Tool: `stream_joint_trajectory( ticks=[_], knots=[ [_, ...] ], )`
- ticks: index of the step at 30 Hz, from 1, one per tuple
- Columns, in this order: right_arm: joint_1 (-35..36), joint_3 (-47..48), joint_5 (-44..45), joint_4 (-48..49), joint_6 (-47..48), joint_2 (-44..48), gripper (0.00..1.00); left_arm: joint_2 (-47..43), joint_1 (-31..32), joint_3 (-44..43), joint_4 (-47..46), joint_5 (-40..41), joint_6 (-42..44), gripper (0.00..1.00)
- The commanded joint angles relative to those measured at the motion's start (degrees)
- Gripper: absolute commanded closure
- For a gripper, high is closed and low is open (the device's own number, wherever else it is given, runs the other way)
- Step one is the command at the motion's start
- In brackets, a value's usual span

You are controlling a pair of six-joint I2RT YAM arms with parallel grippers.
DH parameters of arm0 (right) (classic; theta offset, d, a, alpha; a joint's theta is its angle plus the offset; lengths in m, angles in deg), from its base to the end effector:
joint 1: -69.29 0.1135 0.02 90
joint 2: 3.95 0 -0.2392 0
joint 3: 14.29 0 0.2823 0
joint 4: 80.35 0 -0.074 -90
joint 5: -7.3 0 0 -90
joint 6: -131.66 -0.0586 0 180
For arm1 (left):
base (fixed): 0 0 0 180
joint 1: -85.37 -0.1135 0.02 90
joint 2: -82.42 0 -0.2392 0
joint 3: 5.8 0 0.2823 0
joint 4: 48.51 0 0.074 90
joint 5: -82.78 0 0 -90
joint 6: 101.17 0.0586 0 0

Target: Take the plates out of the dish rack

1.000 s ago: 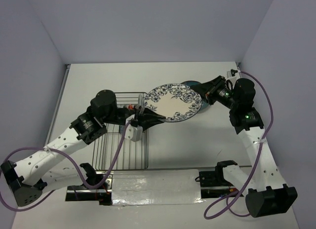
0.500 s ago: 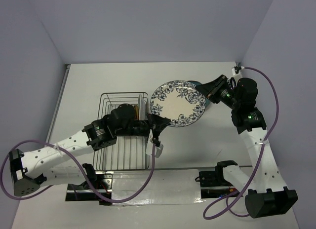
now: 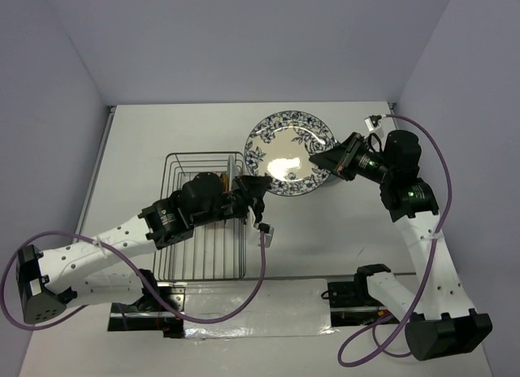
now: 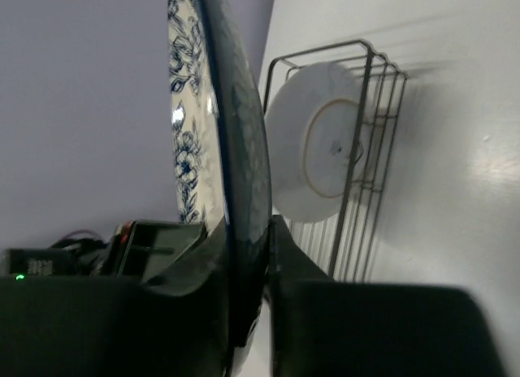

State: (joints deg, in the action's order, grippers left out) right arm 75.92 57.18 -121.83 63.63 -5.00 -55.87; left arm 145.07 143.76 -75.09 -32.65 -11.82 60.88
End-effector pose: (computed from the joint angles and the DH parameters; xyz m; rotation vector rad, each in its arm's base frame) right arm 0.2471 0.0660 0.3624 0.1785 1.9828 1.2559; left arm 0.1644 -0.2760 0.3374 1.5967 0.6720 0.1061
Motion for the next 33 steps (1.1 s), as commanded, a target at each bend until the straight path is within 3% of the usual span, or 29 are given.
stream_joint_trajectory(
  ticks=[1,2,6,12,13,18,22,27,31,33],
  knots=[
    [2.33,2.41,-12.02,-1.29,0.86,2.44,0.92,-0.78,-0.65,-0.91,-11.15,3.72,3.45,1.00],
    [2.24,2.50,-11.67,-1.74,1.91,2.44,1.00,-0.86,-0.65,-0.91,-11.15,3.72,3.27,1.00],
    [1.72,0.40,-10.44,2.19,-1.23,3.14,1.00,-0.69,-0.56,-1.87,-9.93,4.25,0.20,1.00],
    [-0.30,-5.85,-8.86,19.69,-13.80,5.34,1.00,-2.53,-0.56,-0.82,-9.93,4.43,-4.46,0.64],
    [-0.91,-6.20,-8.24,22.05,-15.03,5.60,1.00,-3.14,-0.47,-0.91,-9.92,6.25,-6.29,0.03],
    [-8.63,-6.20,-3.94,25.15,-20.93,5.78,1.00,-5.17,-0.56,-4.14,-5.98,12.67,-16.99,0.00],
    [-14.62,-8.74,-0.68,28.39,-26.01,4.81,1.00,-6.75,-0.47,-7.32,4.91,17.69,-22.91,0.01],
    [-17.88,-9.72,7.73,27.27,-21.65,0.16,1.00,-12.90,-0.47,-6.44,6.87,25.41,-31.78,0.00],
    [-18.58,-11.82,10.30,31.65,-17.51,-6.69,1.00,-13.10,-3.44,-8.45,0.20,41.30,-39.87,0.00],
    [-19.11,-13.40,11.62,34.20,-15.50,-10.54,1.00,-9.06,-7.65,-12.13,-0.35,51.91,-50.82,0.01]
  ],
)
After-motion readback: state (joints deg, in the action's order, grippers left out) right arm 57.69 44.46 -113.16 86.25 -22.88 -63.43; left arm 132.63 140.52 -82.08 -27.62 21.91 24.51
